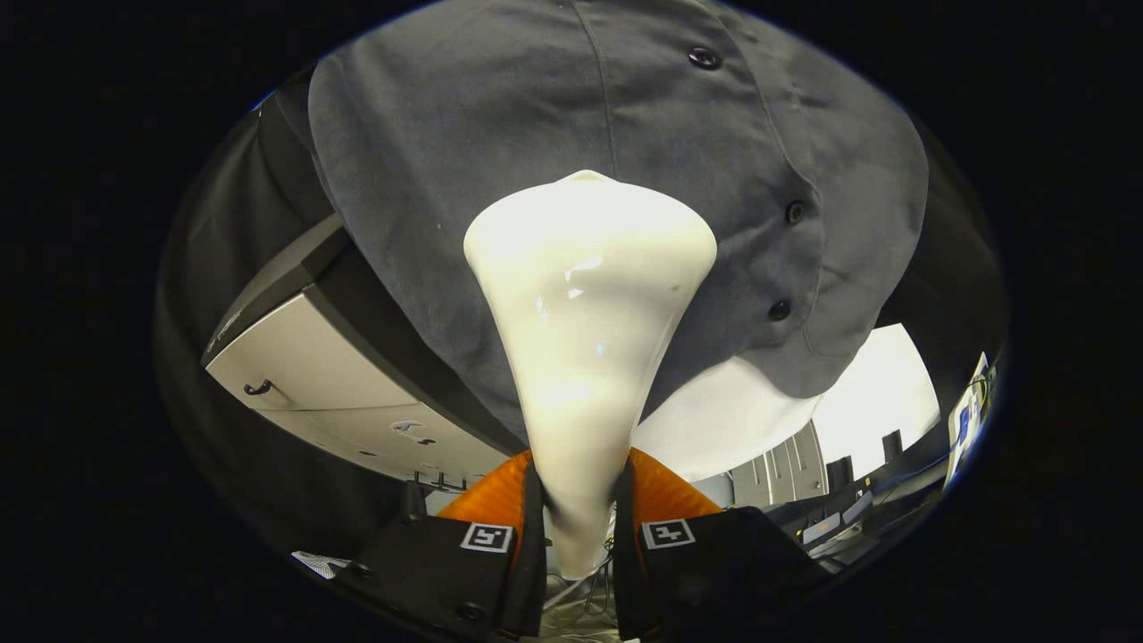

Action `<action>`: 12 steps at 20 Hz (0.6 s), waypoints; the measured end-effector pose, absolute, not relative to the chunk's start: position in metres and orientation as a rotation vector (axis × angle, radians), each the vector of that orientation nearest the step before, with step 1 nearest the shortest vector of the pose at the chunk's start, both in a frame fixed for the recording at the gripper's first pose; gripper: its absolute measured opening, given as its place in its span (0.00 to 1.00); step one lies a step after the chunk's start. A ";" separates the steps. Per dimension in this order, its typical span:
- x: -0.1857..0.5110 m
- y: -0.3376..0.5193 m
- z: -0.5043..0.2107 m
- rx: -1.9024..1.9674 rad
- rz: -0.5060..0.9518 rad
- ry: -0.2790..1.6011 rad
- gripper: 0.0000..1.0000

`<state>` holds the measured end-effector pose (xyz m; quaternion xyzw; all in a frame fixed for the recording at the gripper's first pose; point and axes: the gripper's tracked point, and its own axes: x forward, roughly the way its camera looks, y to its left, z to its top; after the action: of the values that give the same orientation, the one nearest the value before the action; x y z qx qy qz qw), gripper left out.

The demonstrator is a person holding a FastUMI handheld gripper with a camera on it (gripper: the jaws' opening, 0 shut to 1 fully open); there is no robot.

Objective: Iron the clothes twice with a garment steamer, once on the left side and once on the right side.

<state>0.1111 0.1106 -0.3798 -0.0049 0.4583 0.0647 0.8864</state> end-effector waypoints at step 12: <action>0.083 0.107 -0.425 -0.010 0.100 1.029 0.39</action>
<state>0.0834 0.1071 -0.4255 -0.0048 0.4920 0.0477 0.8693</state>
